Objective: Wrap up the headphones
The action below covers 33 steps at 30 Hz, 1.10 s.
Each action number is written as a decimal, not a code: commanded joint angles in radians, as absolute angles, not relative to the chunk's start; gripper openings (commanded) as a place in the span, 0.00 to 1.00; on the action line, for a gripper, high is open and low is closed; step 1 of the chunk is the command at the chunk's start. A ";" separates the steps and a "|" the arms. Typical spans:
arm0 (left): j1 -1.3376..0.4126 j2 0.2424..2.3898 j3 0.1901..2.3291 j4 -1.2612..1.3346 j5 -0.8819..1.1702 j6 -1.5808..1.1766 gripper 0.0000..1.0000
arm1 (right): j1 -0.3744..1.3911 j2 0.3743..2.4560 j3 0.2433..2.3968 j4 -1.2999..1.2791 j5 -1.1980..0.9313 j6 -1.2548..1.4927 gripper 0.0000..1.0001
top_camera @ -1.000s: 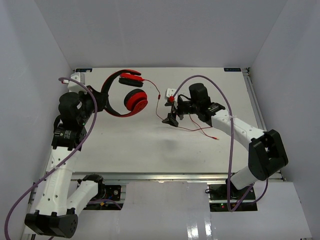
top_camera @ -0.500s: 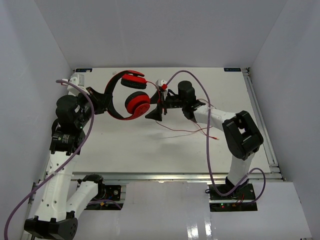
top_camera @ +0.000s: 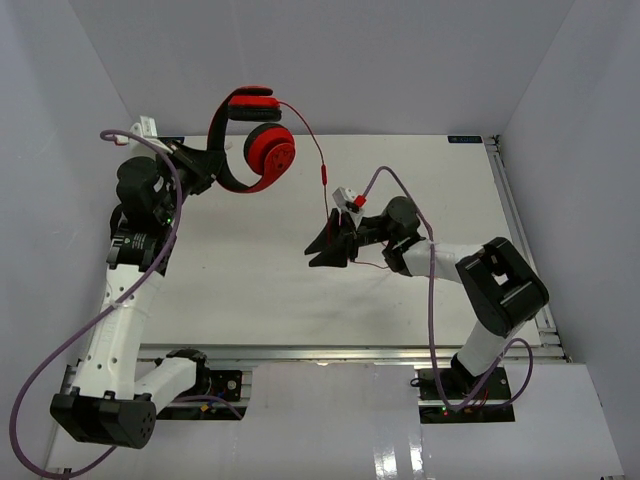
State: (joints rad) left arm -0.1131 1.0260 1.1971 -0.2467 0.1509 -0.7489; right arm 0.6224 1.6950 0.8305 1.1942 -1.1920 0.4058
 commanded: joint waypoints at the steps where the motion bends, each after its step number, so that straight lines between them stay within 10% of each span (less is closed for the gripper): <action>1: -0.110 1.038 1.321 -0.158 0.076 -0.797 0.00 | 0.624 1.632 0.783 1.219 -1.251 0.375 0.40; 9: -0.086 1.178 1.434 -0.152 -0.084 -0.844 0.00 | 0.652 1.451 0.851 0.182 -1.026 -0.378 0.34; 15: -0.082 1.308 1.482 -0.124 -0.150 -0.915 0.00 | 0.658 1.377 0.901 -0.142 -0.743 -0.504 0.08; 21: -0.106 1.472 1.565 -0.116 -0.167 -0.831 0.00 | 0.729 1.389 1.129 -0.500 -0.254 -0.667 0.08; 25: -0.231 1.610 1.633 -0.120 -0.250 -0.537 0.00 | 0.847 1.383 1.181 -0.527 0.275 -0.867 0.08; 33: -0.382 1.689 1.432 -0.041 -0.195 -0.134 0.00 | 0.887 1.341 1.234 -0.321 0.595 -1.227 0.08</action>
State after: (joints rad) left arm -0.3446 1.7390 1.5303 -0.1407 -0.2407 -0.3617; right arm 0.8920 1.3697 1.1560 -0.4069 0.3342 -1.0061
